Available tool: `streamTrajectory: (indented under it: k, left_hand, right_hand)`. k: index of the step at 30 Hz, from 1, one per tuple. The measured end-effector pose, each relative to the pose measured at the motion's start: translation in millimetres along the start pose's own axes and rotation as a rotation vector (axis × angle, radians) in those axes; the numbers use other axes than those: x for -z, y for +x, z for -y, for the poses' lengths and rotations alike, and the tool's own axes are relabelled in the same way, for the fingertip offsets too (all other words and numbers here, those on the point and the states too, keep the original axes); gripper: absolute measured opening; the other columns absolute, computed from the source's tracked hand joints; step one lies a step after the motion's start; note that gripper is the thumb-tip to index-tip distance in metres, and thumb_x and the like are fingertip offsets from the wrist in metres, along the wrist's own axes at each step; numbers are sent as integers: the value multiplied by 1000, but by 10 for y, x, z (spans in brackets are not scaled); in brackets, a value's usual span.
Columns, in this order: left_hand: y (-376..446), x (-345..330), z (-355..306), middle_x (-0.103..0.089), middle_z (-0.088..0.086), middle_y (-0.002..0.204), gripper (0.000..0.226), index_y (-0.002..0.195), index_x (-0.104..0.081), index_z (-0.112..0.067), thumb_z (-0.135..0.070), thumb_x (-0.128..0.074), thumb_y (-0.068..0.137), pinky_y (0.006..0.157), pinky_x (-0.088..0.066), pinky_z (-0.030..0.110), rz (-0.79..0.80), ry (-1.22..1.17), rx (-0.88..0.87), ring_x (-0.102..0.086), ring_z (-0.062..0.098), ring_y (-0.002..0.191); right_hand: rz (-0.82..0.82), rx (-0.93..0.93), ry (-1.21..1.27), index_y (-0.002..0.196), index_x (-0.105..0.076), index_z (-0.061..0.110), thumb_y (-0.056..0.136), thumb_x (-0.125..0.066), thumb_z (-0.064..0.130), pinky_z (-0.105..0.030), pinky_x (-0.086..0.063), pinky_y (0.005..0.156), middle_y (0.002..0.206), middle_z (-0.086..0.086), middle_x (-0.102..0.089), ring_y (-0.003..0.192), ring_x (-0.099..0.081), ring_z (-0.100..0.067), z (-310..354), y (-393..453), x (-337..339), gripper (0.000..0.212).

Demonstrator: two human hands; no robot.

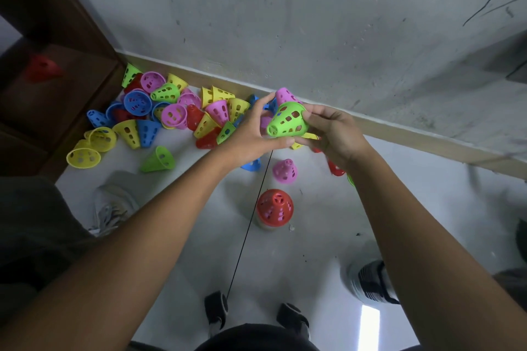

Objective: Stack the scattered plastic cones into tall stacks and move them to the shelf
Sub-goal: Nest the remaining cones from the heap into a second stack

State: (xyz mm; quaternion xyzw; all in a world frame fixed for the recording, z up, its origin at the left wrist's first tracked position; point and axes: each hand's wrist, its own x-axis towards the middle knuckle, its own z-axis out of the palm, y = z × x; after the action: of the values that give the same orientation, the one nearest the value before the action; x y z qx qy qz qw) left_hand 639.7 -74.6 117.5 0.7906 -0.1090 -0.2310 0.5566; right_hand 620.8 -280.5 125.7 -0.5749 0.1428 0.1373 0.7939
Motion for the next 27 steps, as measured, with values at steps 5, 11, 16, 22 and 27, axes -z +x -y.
streamTrajectory:
  k: [5, 11, 16, 22, 27]
  left_hand:
    - [-6, -97, 26, -37, -2, 147, 96, 153, -25, -51, -51, -81, 74, 111, -46, 41, -125, -9, -135, -42, 13, 138]
    - [-16, -131, -98, -59, -3, 133, 60, 142, -51, -25, -14, -74, 88, 100, -51, 27, -271, -290, -194, -59, 4, 122]
    - [1, 0, -180, -75, -8, 100, 8, 104, -68, -19, -22, -67, 96, 86, -55, 26, -386, -357, -93, -71, 5, 97]
    - [-37, 95, -192, -74, -10, 107, 14, 112, -65, -22, -28, -63, 99, 92, -58, 30, -264, -352, -21, -70, 1, 99]
    - [-57, 63, -177, -75, -3, 112, 11, 109, -67, -25, -28, -62, 99, 96, -57, 37, -133, -312, -10, -70, 13, 108]
  right_hand:
    - [53, -16, 34, 116, -69, 1, 95, -61, 6, -36, -62, 78, 105, -17, -73, 96, -71, -29, 64, -6, -89, 23]
    - [6, -6, 3, 108, -72, 8, 97, -60, 10, -27, -60, 69, 94, -6, -74, 86, -71, -16, 108, -13, -89, 16]
    - [-7, 11, -180, 104, -72, 9, 97, -62, 9, -25, -59, 67, 87, -10, -71, 84, -69, -20, 107, -57, -17, 12]
    - [60, 26, -246, 106, -57, 13, 92, -67, 4, -40, -62, 78, 95, -18, -68, 87, -71, -28, 191, -56, -44, 20]
    - [144, 40, -262, 113, -56, 14, 93, -65, 3, -39, -60, 84, 101, -19, -66, 88, -70, -27, 245, -64, -126, 24]
